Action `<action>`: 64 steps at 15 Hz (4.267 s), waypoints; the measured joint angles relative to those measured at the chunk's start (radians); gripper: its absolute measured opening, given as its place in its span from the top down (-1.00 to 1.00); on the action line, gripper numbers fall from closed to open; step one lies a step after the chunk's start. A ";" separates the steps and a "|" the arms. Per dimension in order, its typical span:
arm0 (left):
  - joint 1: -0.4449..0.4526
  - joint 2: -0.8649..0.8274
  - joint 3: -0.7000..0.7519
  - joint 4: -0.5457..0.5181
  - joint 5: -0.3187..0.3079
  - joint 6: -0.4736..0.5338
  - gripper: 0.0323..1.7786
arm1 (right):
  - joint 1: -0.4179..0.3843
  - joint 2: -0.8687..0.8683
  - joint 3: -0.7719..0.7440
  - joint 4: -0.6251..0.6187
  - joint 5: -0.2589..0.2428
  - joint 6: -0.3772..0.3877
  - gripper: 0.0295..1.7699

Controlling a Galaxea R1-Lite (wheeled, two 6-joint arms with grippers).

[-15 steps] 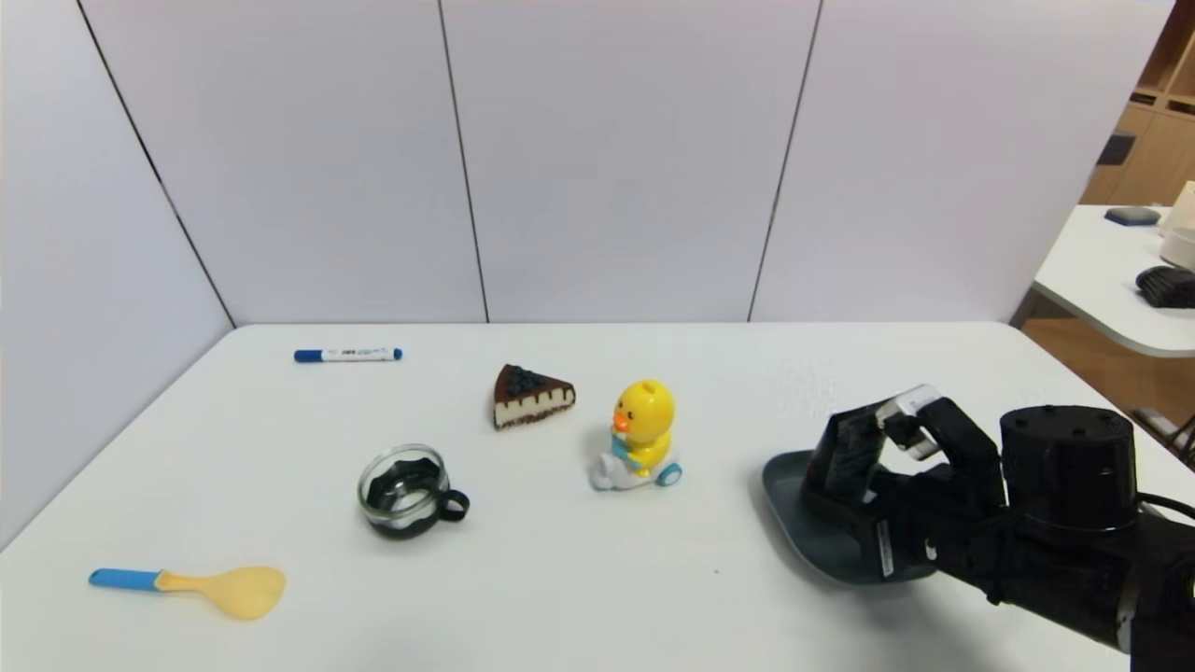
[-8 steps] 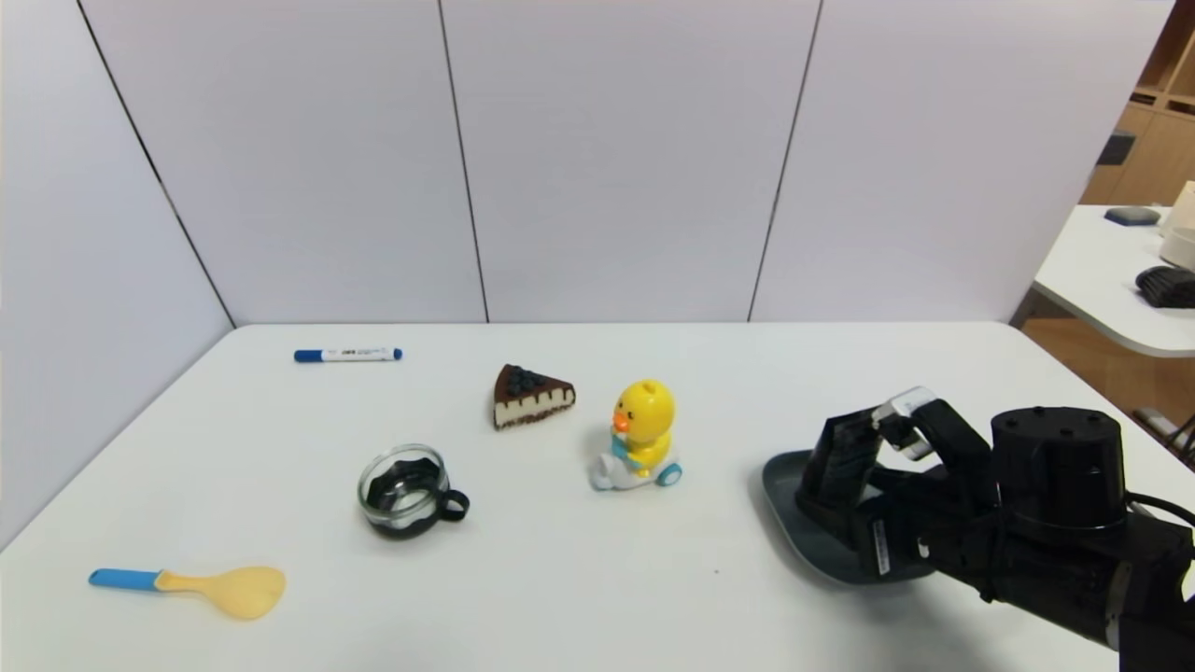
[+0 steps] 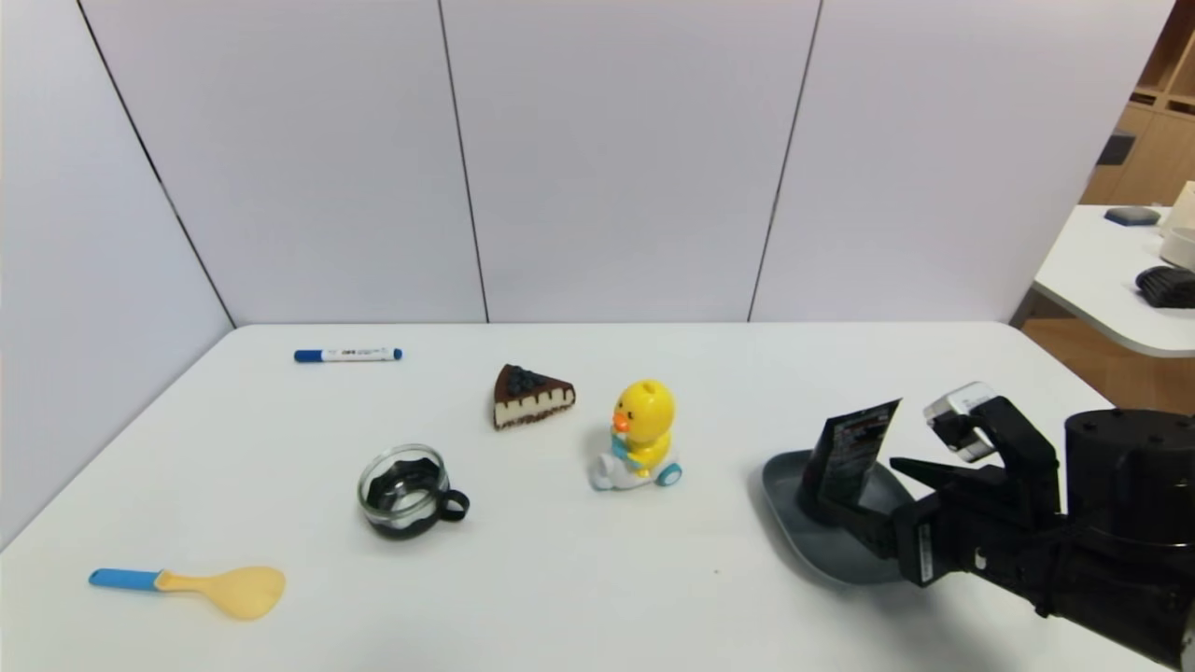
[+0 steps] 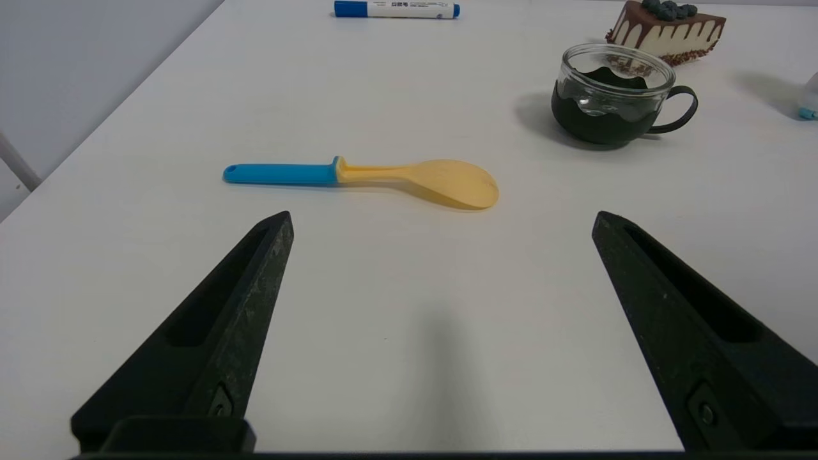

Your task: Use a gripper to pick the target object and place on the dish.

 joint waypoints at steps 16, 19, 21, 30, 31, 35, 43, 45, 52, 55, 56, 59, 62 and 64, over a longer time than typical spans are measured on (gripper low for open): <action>0.000 0.000 0.000 0.000 0.000 0.000 -0.90 | -0.194 -0.706 0.100 0.316 -0.074 -0.045 -0.90; 0.000 0.000 0.000 0.000 0.000 0.000 -0.90 | -0.267 -0.833 0.112 0.410 -0.074 -0.044 -0.91; 0.000 0.000 0.000 0.000 0.000 0.000 -0.90 | -0.283 -0.930 0.127 0.470 -0.075 -0.047 -0.91; 0.000 0.000 0.000 -0.001 0.000 0.000 -0.90 | -0.371 -1.280 0.266 0.645 -0.050 -0.103 -0.91; 0.000 0.000 0.000 0.000 0.000 0.000 -0.90 | -0.372 -1.291 0.268 0.671 -0.050 -0.102 -0.91; 0.000 0.000 0.000 0.000 0.000 0.000 -0.90 | -0.358 -1.341 0.269 0.677 -0.046 -0.110 -0.91; 0.000 0.000 0.000 -0.001 0.000 0.000 -0.90 | -0.334 -1.550 0.269 0.817 -0.003 -0.127 -0.91; 0.000 0.000 0.000 0.000 0.000 0.000 -0.90 | -0.334 -1.560 0.269 0.818 0.000 -0.126 -0.91; 0.000 0.000 0.000 0.000 0.000 0.000 -0.90 | -0.334 -1.566 0.266 0.838 -0.001 -0.074 -0.91; 0.000 0.000 0.000 -0.001 0.000 0.000 -0.90 | -0.334 -1.566 0.268 0.860 -0.003 -0.038 -0.92; 0.000 0.000 0.000 0.000 0.000 0.000 -0.90 | -0.334 -1.566 0.268 0.860 -0.003 -0.013 -0.92; 0.000 0.000 0.000 -0.001 0.000 0.000 -0.90 | -0.334 -1.566 0.268 0.864 -0.011 0.050 -0.92; 0.000 0.000 0.000 -0.001 0.000 0.000 -0.90 | -0.334 -1.566 0.269 0.866 -0.016 0.052 -0.92; 0.000 0.000 0.000 -0.001 0.000 0.000 -0.90 | -0.334 -1.566 0.269 0.866 -0.016 0.052 -0.92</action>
